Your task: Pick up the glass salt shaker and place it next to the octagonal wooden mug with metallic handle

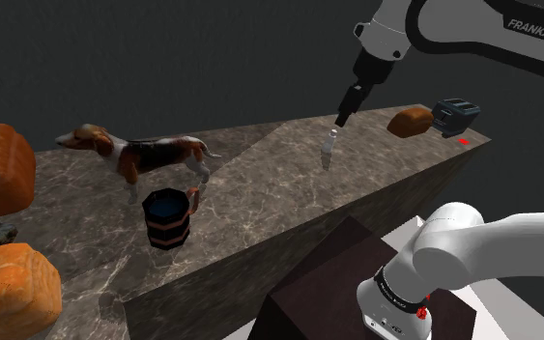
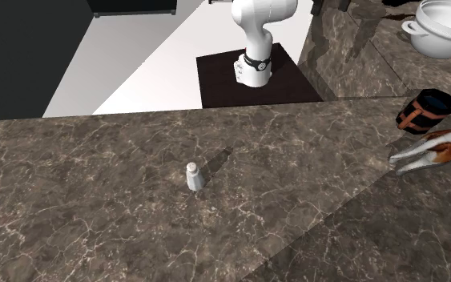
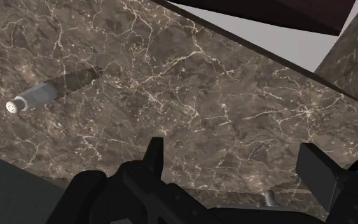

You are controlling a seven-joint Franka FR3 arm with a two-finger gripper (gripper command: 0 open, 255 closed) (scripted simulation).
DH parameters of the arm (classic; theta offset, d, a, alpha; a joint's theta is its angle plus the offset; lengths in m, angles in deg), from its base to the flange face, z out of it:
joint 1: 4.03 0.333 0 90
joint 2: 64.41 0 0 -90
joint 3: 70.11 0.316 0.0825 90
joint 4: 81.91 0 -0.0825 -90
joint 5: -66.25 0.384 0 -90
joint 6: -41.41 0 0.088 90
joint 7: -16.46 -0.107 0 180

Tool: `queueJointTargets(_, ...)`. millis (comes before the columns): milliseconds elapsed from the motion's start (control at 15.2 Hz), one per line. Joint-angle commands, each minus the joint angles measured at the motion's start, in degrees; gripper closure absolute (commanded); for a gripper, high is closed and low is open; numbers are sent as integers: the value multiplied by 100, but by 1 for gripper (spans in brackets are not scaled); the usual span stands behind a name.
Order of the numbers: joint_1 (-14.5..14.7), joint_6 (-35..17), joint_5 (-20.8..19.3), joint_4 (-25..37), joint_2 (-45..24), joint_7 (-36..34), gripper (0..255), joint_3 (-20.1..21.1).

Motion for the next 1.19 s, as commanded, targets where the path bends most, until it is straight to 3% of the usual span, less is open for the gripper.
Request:
queueJointTargets(0,0,0,0,0,0,0,0,0)
queueJointTargets(528,-292,-757,-397,-12,-883,801,0,-771)
queueJointTargets(1122,-562,-1522,-577,479,-2274,1692,0,-1568)
